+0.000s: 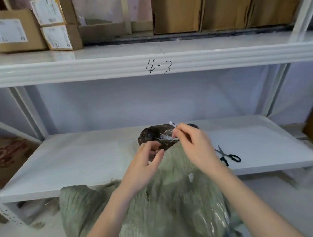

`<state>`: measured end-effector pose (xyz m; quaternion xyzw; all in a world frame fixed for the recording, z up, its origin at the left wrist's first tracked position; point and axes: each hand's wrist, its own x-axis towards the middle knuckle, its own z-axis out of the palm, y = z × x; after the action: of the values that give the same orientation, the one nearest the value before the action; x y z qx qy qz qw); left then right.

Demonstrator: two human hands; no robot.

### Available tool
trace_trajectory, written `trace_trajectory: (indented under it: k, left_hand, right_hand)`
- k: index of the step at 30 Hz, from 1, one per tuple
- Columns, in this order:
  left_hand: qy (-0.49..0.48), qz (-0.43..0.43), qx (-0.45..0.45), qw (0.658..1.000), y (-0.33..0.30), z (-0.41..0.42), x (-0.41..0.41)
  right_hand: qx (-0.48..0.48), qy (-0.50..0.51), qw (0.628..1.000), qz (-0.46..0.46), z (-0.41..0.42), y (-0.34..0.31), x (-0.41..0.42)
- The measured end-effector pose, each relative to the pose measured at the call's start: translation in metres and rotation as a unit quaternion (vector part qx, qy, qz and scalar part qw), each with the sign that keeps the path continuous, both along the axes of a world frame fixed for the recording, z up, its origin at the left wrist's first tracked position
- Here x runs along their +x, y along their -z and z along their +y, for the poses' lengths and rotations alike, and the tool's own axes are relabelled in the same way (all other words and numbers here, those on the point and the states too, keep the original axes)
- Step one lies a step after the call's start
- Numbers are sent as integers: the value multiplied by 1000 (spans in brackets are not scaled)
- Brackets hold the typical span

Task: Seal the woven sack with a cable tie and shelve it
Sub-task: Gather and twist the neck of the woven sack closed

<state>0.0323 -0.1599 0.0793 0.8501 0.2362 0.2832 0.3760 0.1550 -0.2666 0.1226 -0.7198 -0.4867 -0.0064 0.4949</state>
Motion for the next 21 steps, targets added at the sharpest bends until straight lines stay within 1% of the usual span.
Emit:
trace_trajectory:
  k: [3,6,9,12,14,18,21]
  left_hand:
    - [18,39,38,998,9,-11,18]
    - [25,79,63,995,19,-14,34]
    - [22,108,70,991,29,-14,48]
    - [18,127,66,990,36,-12,58]
    - [16,132,57,989,39,-11,61]
    - [14,140,45,989,42,-10,60]
    - [20,163,46,985,40,-14,55]
  right_hand:
    - [-68,49,996,-25,-19,18,18]
    - [-146,93,983,-53,-27,35,37]
    - [-234,146,957,-84,-24,45,55]
    - [-294,174,931,-130,-16,57,66]
    - [-331,191,913,-142,-13,64,69]
    - [-372,196,903,-90,-15,74,73]
    - [-372,169,911,-47,-17,75,70]
